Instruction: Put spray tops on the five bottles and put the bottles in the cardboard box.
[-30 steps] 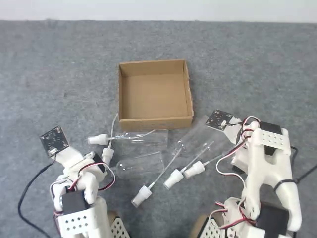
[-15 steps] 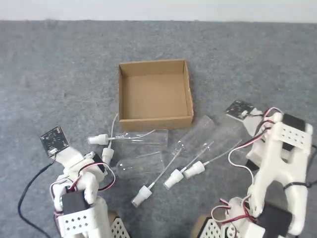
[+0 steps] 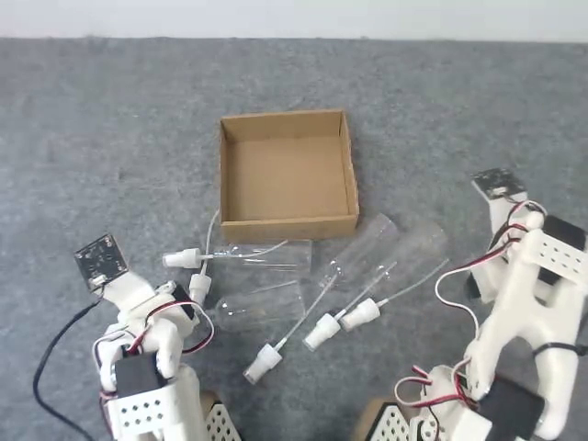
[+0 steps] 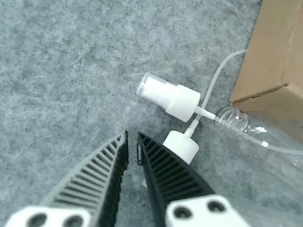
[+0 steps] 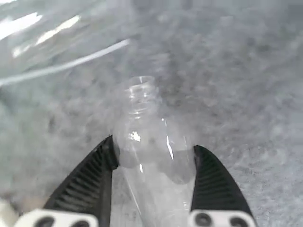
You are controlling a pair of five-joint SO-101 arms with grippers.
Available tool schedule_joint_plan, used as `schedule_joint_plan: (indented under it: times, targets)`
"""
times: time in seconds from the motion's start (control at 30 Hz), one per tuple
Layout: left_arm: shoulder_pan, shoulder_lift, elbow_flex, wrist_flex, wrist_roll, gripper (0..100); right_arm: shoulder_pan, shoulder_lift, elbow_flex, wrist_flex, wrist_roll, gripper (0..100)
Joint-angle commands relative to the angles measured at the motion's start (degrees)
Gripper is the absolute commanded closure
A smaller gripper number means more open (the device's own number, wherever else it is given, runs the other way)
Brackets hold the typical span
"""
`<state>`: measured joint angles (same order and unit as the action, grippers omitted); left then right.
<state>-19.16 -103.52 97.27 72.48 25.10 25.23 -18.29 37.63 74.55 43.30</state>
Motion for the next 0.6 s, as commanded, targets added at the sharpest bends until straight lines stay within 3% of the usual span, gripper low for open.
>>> schedule_joint_plan:
  times: [0.0,0.33,0.57]
  targets:
    - [-0.35,-0.97,-0.75,0.09,-0.09,96,1.63,0.22,-2.81,-3.82,-4.84,91.5]
    - [-0.35,-0.97,-0.75,0.09,-0.09,96,1.36,0.22,3.87,-9.36,-4.66,91.0]
    - [-0.35,-0.97,-0.75,0.09,-0.09,96,1.27,0.22,4.04,-8.92,-4.66,76.7]
